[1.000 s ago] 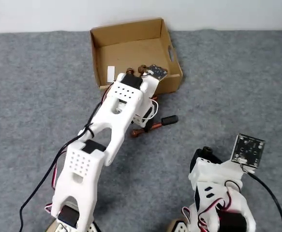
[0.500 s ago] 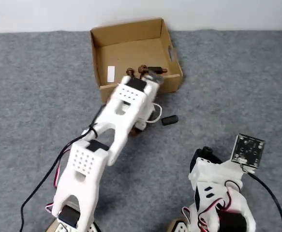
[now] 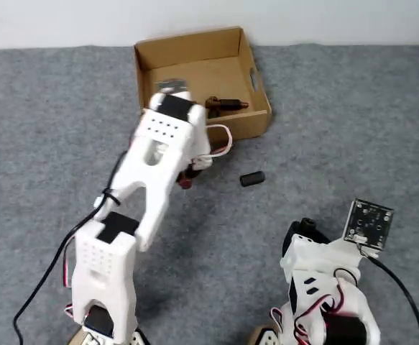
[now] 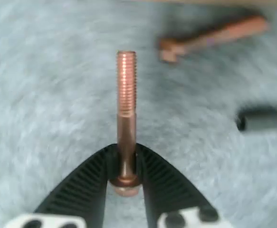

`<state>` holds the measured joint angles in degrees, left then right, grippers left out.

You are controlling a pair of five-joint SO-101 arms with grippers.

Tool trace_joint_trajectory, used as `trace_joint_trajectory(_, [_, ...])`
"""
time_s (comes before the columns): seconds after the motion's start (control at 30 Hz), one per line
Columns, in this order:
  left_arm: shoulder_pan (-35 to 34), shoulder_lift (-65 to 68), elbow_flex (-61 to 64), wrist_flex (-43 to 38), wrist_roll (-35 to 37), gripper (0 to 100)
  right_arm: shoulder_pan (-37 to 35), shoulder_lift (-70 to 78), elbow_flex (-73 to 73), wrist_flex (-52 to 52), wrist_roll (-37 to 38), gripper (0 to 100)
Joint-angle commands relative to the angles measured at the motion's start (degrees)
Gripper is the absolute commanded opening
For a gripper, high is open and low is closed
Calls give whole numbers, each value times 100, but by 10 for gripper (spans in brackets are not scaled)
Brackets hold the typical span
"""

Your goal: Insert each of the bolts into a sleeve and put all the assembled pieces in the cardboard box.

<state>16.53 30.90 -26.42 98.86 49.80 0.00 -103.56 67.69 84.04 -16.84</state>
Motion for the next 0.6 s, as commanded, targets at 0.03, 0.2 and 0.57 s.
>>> trace_joint_trajectory(0.03, [-475,-598,215,167,1899,6,48,-31,-26,-127,62,8])
trace_joint_trajectory(0.2, [-967,-651,541,167,3895,6,48,-31,-26,-127,62,8])
trace_joint_trajectory(0.57, [-958,-809,1640,158,4862,7,57,-31,-26,-127,62,8])
